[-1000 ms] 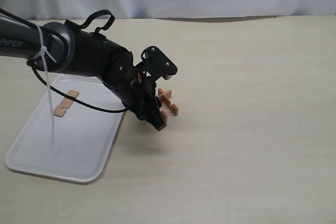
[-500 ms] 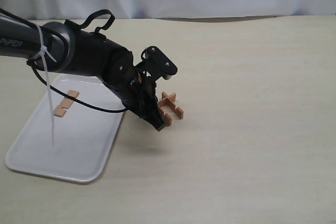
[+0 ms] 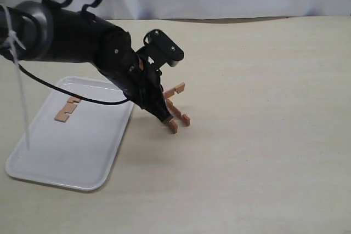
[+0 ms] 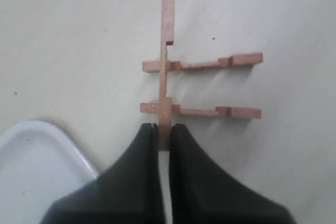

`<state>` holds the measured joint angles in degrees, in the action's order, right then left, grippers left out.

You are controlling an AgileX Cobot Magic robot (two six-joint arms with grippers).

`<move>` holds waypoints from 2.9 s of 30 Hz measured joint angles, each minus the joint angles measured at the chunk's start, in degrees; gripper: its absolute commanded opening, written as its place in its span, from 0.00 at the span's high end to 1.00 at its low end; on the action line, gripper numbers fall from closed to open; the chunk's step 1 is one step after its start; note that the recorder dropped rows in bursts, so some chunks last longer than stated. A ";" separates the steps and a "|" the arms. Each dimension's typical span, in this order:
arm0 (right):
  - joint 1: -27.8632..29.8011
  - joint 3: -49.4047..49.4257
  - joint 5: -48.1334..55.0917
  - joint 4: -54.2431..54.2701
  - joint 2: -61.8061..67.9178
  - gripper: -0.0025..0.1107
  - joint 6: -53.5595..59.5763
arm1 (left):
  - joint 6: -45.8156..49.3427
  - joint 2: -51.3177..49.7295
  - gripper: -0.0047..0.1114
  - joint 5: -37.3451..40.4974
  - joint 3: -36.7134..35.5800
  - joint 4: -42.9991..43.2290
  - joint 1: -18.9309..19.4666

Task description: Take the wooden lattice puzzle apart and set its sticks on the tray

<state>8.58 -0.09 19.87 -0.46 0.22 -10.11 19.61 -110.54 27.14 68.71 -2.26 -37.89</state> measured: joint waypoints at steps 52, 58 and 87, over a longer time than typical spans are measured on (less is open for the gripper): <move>0.00 0.00 0.00 0.00 0.00 0.94 0.00 | 11.91 11.77 0.55 11.97 -7.04 -31.71 17.51; 0.00 0.00 0.00 0.00 0.00 0.94 0.00 | -3.44 11.03 0.54 4.56 -3.89 -12.21 4.21; 0.00 0.00 0.00 0.00 0.00 0.94 0.00 | -34.65 -8.90 0.53 6.16 7.35 2.26 -1.94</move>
<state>8.58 -0.09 19.87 -0.46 0.22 -10.11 -15.04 -119.44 33.30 76.06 0.00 -39.84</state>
